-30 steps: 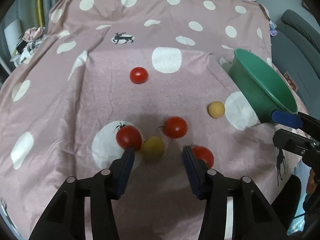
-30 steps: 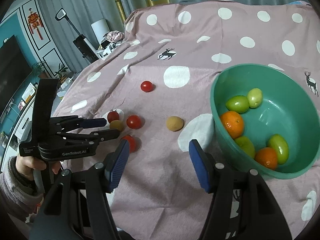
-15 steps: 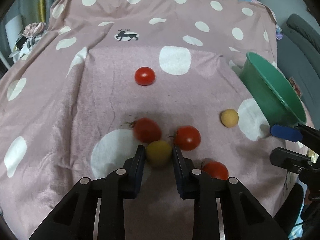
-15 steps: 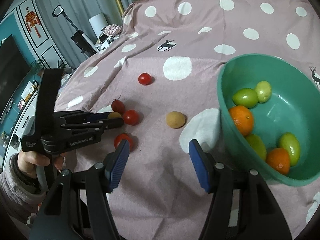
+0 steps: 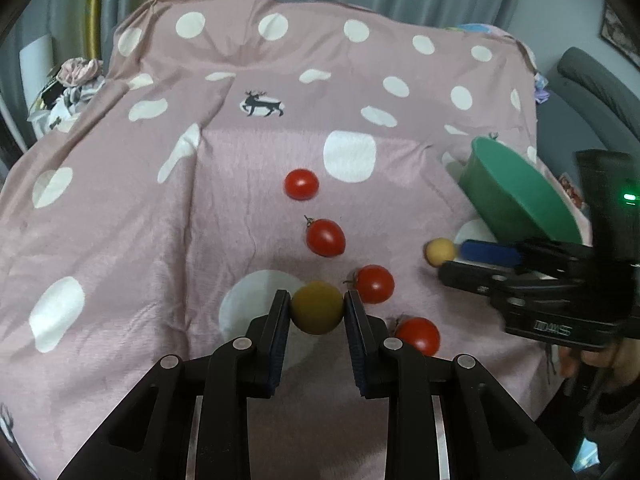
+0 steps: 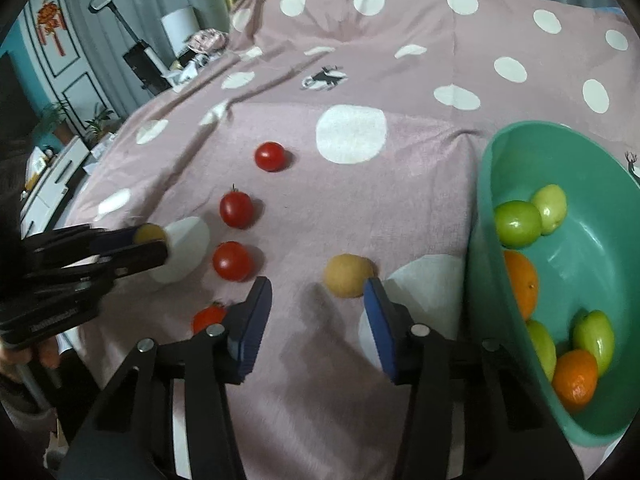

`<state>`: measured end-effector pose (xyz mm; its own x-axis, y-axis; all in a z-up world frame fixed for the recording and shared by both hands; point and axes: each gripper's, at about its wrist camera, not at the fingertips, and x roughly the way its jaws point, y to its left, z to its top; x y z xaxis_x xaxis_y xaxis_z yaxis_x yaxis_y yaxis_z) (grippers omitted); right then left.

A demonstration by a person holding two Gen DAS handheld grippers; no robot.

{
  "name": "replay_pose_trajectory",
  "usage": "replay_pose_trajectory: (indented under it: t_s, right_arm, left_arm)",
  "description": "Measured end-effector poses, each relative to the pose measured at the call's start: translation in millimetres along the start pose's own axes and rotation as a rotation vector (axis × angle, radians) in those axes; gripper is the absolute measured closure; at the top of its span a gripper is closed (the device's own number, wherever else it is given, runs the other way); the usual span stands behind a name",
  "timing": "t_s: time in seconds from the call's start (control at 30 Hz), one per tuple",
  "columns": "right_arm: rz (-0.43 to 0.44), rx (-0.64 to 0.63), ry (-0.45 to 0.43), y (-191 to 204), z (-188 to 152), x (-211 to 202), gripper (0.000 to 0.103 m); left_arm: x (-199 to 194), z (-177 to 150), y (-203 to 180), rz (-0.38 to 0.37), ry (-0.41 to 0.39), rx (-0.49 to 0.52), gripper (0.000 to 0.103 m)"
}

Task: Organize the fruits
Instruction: 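Grasp a small tan fruit with the left gripper while the right gripper grasps another, then carry both tan fruits into the green bowl and open both grippers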

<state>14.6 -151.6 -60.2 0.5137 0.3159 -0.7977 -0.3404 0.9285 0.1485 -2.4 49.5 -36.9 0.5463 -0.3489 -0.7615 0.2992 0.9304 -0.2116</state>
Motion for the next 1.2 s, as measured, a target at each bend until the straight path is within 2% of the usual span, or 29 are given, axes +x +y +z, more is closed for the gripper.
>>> replay_pose_trajectory:
  t_s: [0.23, 0.37, 0.67, 0.8, 1.0, 1.2]
  right_arm:
    - [-0.064, 0.003, 0.033, 1, 10, 17, 0.060]
    - [-0.068, 0.005, 0.047, -1, 12, 24, 0.071]
    - [-0.078, -0.018, 0.040, 5, 19, 31, 0.075]
    - [0.000, -0.044, 0.012, 19, 14, 15, 0.075]
    - [0.032, -0.056, -0.052, 29, 3, -26, 0.075]
    - [0.027, -0.039, -0.140, 18, -2, -72, 0.075]
  left_arm:
    - [-2, 3, 1, -0.031, -0.012, 0.008, 0.075]
    - [-2, 7, 0, -0.048, -0.012, 0.021, 0.075]
    - [1, 15, -7, -0.085, 0.003, 0.045, 0.075]
    - [-2, 17, -9, -0.076, 0.001, 0.054, 0.075]
    - [-13, 25, -18, -0.066, -0.023, 0.070, 0.075]
    - [-20, 38, -52, -0.086, -0.035, 0.128, 0.075]
